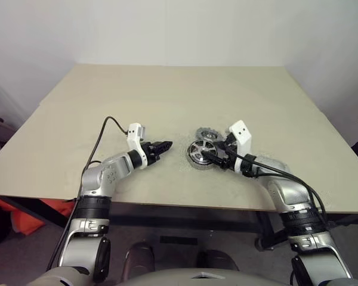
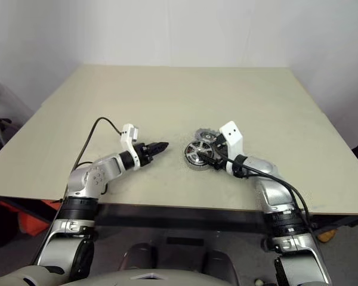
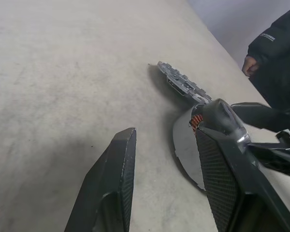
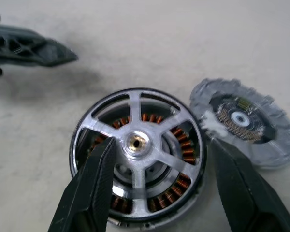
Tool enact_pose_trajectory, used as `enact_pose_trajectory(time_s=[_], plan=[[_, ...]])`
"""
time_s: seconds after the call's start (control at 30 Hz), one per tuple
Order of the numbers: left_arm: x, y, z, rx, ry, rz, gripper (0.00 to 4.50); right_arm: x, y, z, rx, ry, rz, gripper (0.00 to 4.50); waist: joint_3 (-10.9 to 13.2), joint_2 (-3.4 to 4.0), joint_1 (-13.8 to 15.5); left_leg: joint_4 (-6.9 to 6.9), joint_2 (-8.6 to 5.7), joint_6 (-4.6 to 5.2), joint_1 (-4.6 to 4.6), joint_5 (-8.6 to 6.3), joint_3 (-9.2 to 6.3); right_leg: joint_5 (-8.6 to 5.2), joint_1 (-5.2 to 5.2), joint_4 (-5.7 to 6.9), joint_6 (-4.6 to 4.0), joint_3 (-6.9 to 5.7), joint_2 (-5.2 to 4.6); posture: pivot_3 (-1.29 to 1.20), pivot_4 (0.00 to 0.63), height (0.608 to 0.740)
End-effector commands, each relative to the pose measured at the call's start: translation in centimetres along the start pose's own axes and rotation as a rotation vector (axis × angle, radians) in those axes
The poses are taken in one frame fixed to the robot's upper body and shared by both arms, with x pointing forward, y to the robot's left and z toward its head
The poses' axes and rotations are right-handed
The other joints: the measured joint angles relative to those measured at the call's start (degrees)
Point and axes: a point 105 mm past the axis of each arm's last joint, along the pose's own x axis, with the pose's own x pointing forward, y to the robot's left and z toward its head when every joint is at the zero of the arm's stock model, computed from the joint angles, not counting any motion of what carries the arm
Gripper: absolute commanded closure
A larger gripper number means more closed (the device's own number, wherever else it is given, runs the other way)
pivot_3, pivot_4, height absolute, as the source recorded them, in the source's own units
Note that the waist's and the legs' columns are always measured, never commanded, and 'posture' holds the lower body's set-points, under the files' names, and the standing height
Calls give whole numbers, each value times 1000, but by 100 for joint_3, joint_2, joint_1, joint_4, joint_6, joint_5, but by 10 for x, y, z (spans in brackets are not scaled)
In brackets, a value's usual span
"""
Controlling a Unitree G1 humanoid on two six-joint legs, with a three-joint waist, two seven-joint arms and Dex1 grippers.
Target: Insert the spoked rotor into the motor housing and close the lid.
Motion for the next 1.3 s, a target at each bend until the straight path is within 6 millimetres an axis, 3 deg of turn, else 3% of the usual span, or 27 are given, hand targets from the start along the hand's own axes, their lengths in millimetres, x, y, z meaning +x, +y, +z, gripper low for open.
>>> enact_pose_trajectory(time_s=[0.03, 0.2, 0.47, 0.6, 0.83, 1.0, 1.17, 1.3], plan=[[-5, -5, 14, 41, -51, -11, 2460, 5, -1, 18, -54, -51, -1, 1021, 0, 0, 0, 0, 0, -1, -1, 0, 0, 0, -2, 1, 0, 0, 0, 0, 0, 740], [-4, -5, 9, 40, -42, -8, 2460, 3, -2, 21, -66, -57, 1, 1021, 0, 0, 3, 0, -1, 0, -5, 0, 0, 6, -3, 1, -10, 1, 0, 0, 0, 740], [-3, -4, 5, 48, -26, -4, 2460, -2, 5, 43, -99, -124, 33, 1021, 0, 0, 4, 0, 0, -2, 0, 1, 0, 0, -4, 4, -1, 2, 0, 0, 0, 740], [-3, -3, 5, 53, -22, 0, 2416, -1, 9, 40, -81, -118, 54, 1970, 0, 0, 3, 0, 0, -2, -1, 1, 0, 0, -4, 5, -1, 3, 1, 0, 0, 740], [-4, -1, 5, 56, -23, 9, 2416, 3, 7, 31, -83, -86, 37, 4476, 0, 0, 3, 0, 0, -3, -1, 2, 0, 0, -4, 5, -1, 3, 1, 0, 0, 740], [-4, 0, 4, 59, -21, 15, 2416, 5, 7, 28, -73, -73, 39, 4476, 0, 0, 3, 0, 0, -3, -1, 2, 0, 1, -4, 5, -2, 3, 1, 0, 0, 740], [-4, 0, 5, 64, -20, 19, 2416, 12, 5, -16, -45, 64, 9, 4476, -2, 1, -1, 0, 0, -3, 2, 2, 1, 0, -2, 6, -2, 3, 1, 0, 0, 740], [-5, 2, 5, 67, -18, 22, 2416, 12, 3, -6, -38, 23, 4, 4476, -3, -1, -6, 0, 1, -4, 44, 2, 1, -2, 33, 5, 2, 5, 2, 0, 0, 740]])
